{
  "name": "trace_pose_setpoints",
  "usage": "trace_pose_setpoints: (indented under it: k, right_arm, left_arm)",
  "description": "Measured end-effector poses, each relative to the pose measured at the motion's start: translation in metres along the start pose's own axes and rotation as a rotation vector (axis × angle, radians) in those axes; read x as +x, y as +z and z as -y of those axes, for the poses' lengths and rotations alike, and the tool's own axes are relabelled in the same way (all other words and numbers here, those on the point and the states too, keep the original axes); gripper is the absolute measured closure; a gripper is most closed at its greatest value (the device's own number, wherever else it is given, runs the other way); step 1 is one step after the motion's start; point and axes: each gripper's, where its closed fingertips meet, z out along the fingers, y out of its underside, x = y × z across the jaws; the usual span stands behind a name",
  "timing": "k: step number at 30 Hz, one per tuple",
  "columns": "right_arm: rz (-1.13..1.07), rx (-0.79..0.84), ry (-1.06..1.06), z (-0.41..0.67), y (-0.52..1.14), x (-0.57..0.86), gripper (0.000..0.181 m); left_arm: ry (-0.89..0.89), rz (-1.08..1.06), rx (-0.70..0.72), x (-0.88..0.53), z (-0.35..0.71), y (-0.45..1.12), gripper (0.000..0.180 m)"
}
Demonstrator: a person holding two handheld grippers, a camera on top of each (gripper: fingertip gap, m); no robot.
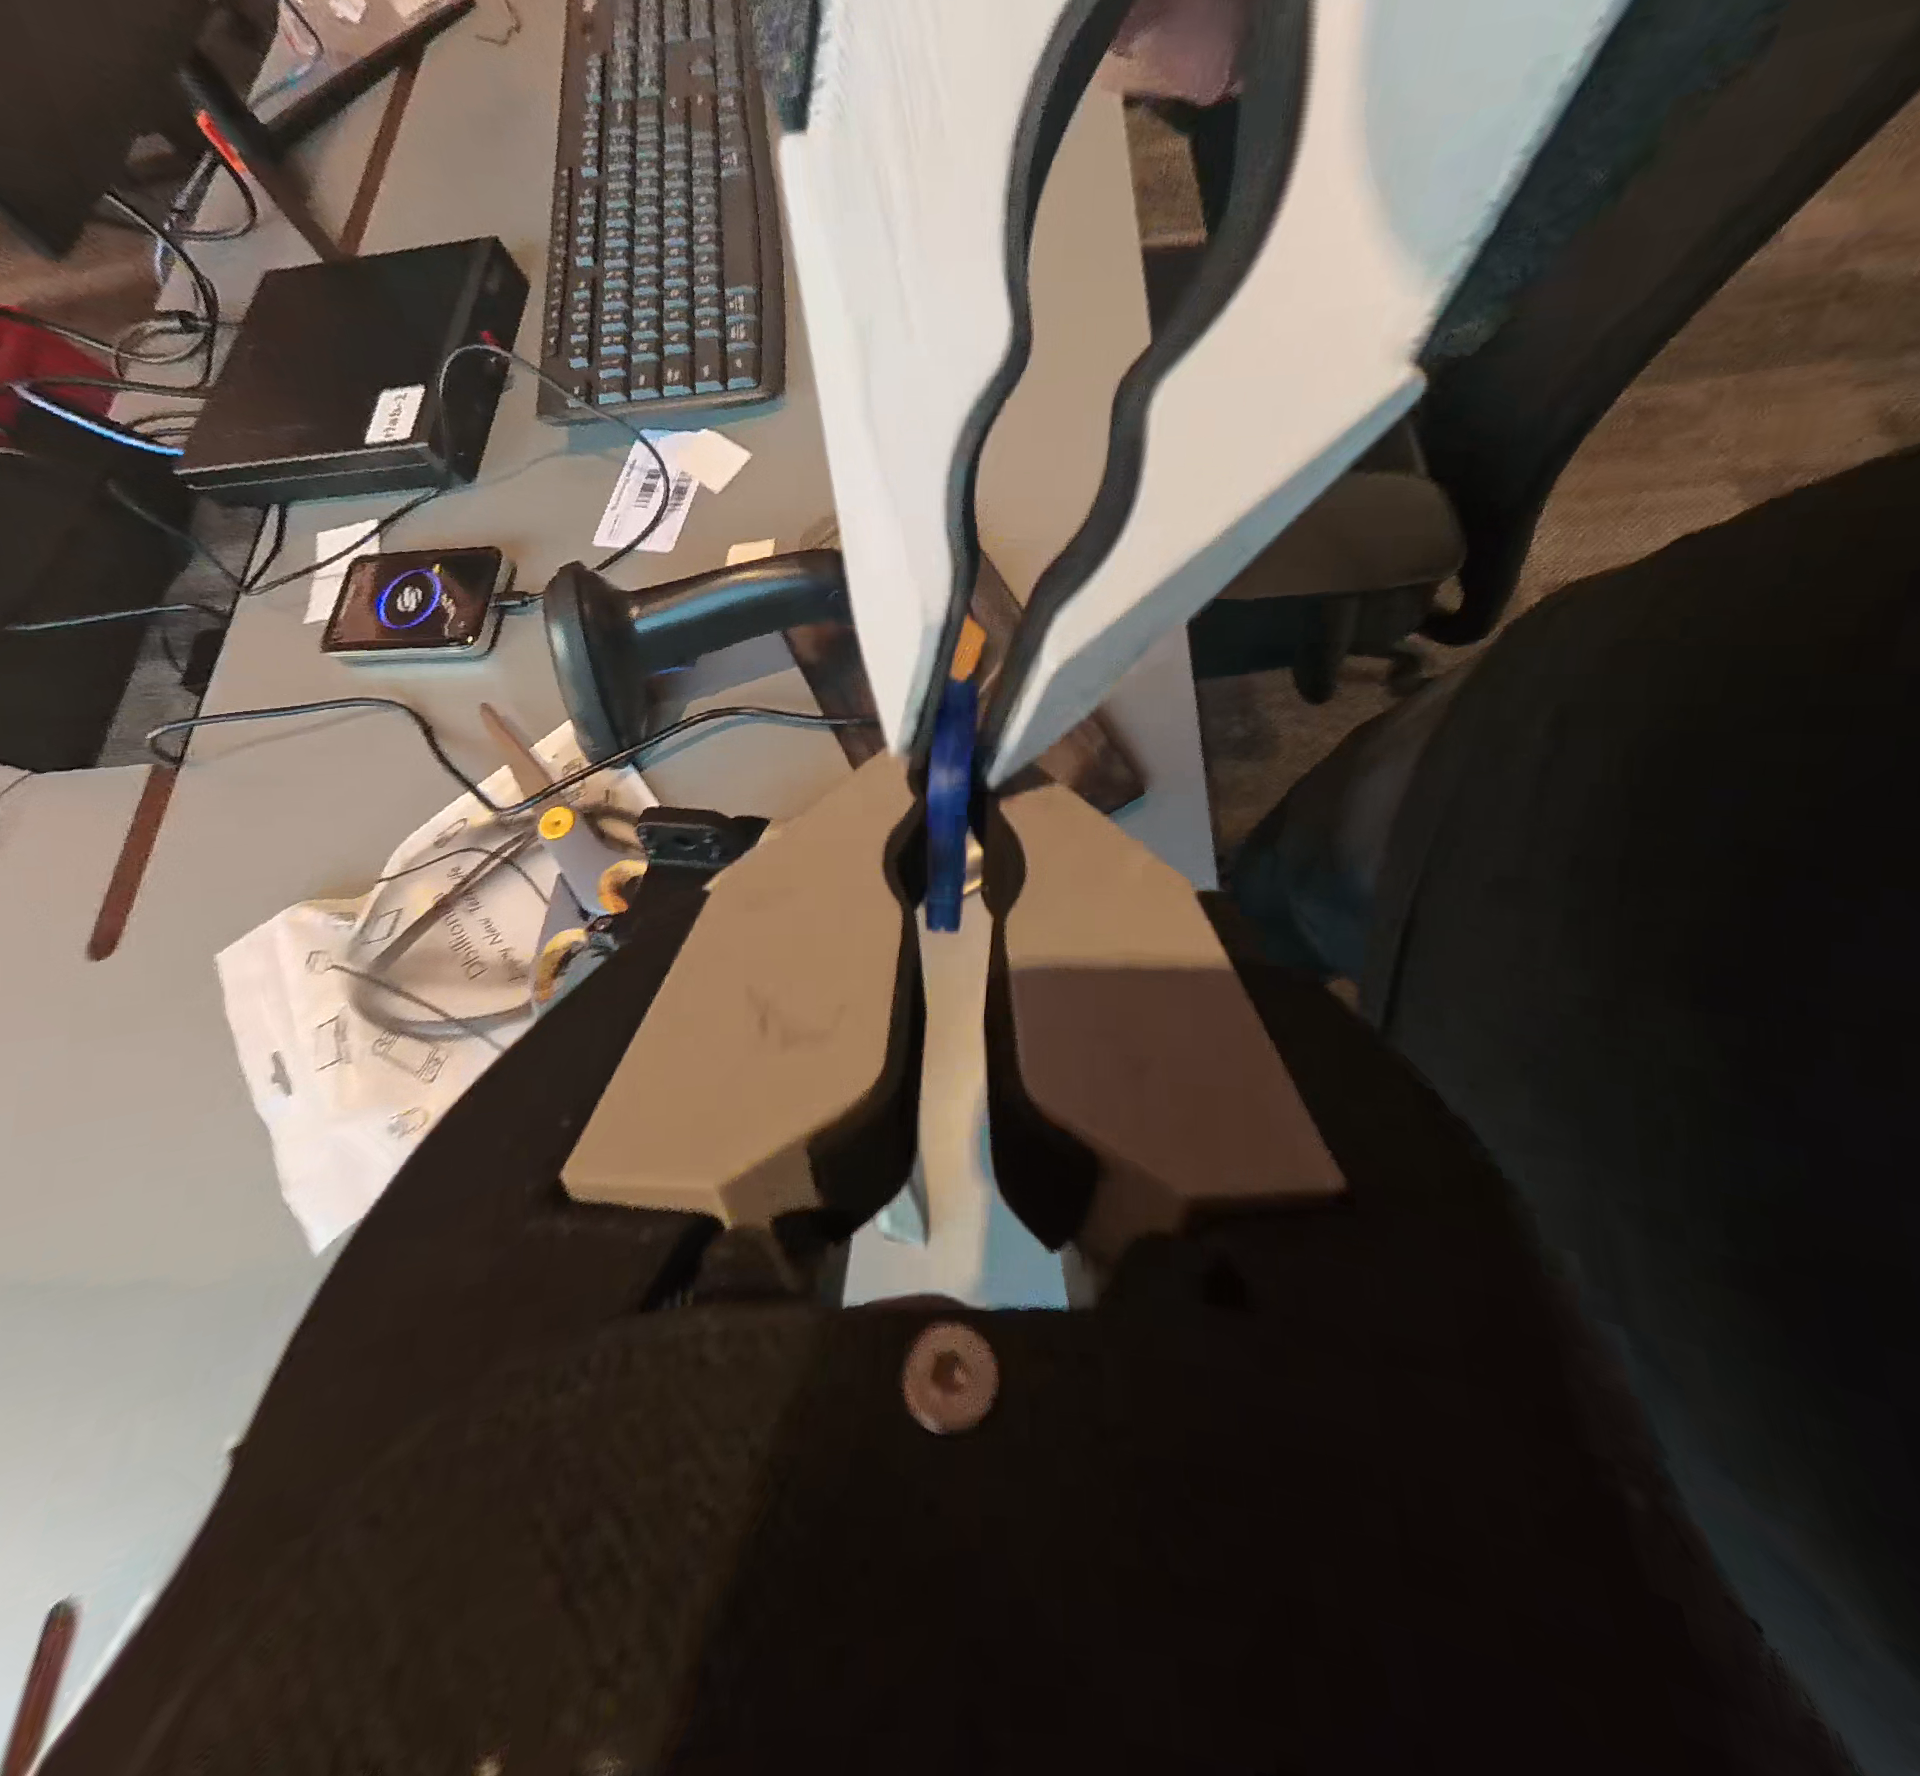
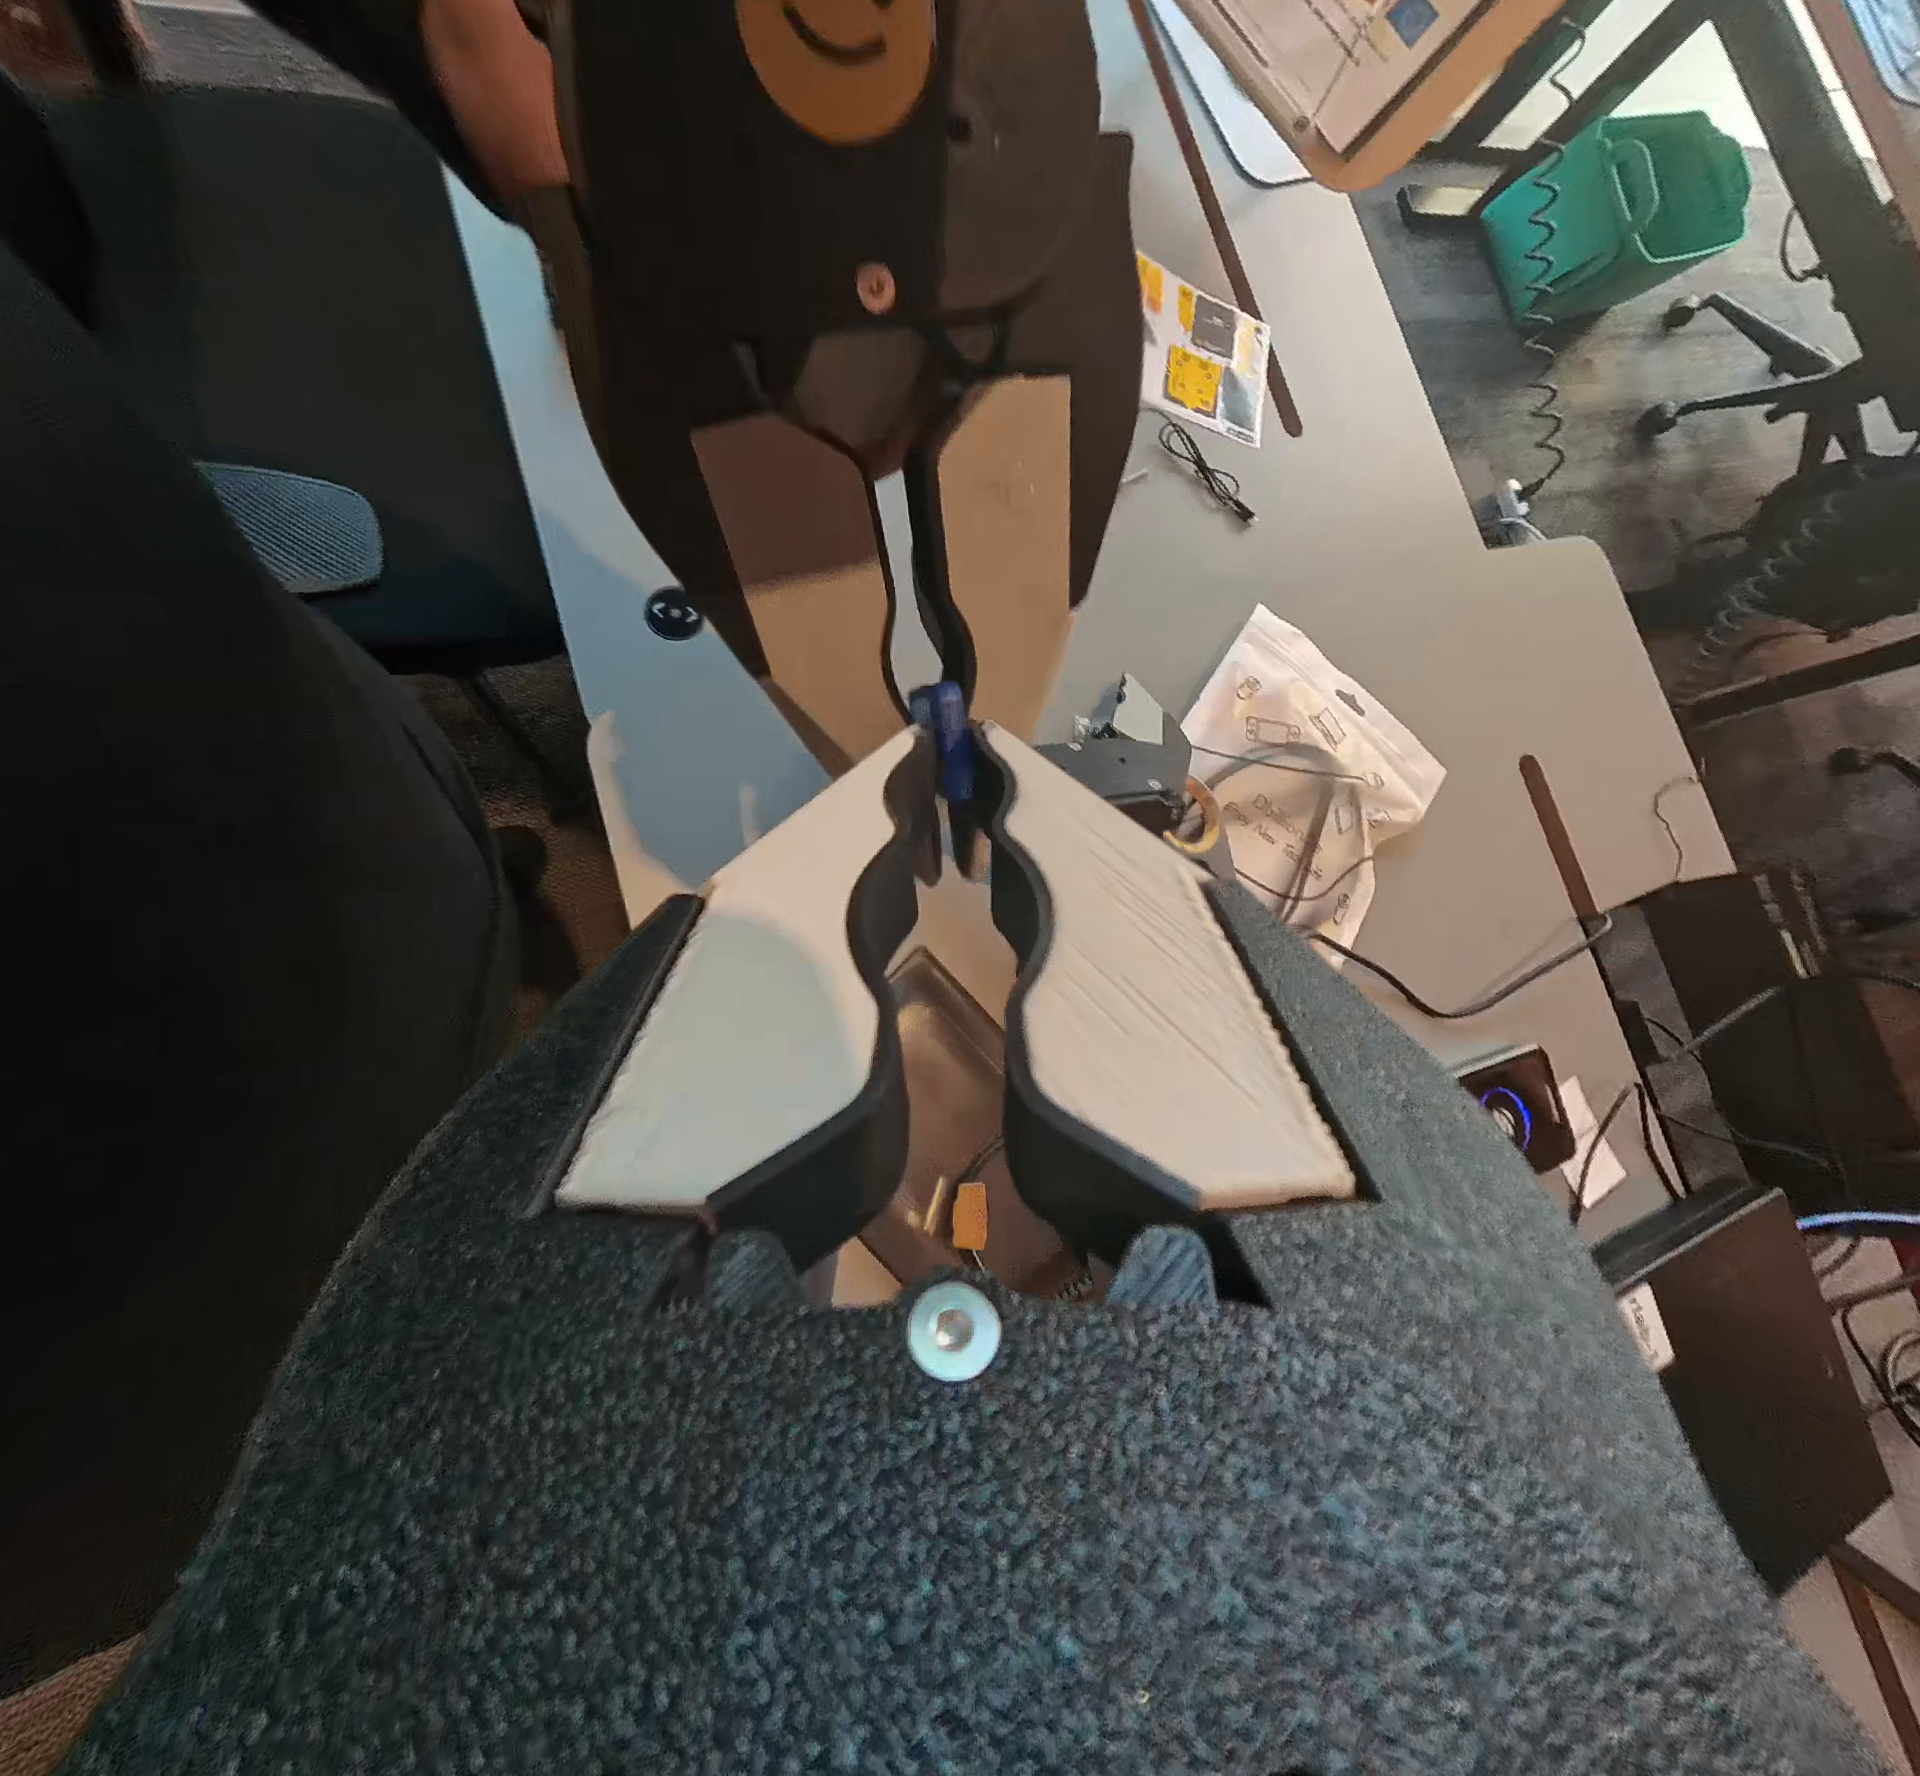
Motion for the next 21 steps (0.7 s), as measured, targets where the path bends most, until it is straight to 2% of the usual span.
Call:
trace_pose_setpoints:
  k: [2,5,7,10,14,21]
  right_arm:
    - [-0.001,-0.002,-0.006,0.001,0.001,0.001,0.175]
    - [0.026,0.100,0.060,0.011,-0.011,0.000,0.174]
    - [0.058,0.126,0.109,0.010,-0.014,-0.002,0.174]
    - [0.090,0.124,0.124,0.008,-0.011,-0.007,0.170]
    - [0.123,0.133,0.137,0.010,-0.009,-0.012,0.175]
    - [0.115,-0.038,0.081,-0.015,0.001,-0.016,0.177]
  left_arm:
    - [-0.002,0.027,0.029,-0.001,0.002,0.000,0.178]
    - [-0.022,0.020,0.160,0.001,0.016,-0.011,0.178]
    - [-0.026,0.004,0.199,0.003,0.020,-0.016,0.177]
    - [-0.014,0.004,0.172,0.005,0.017,-0.015,0.178]
    - [-0.004,-0.009,0.150,0.011,0.015,-0.010,0.178]
    - [0.007,0.003,-0.010,0.013,-0.005,-0.006,0.170]
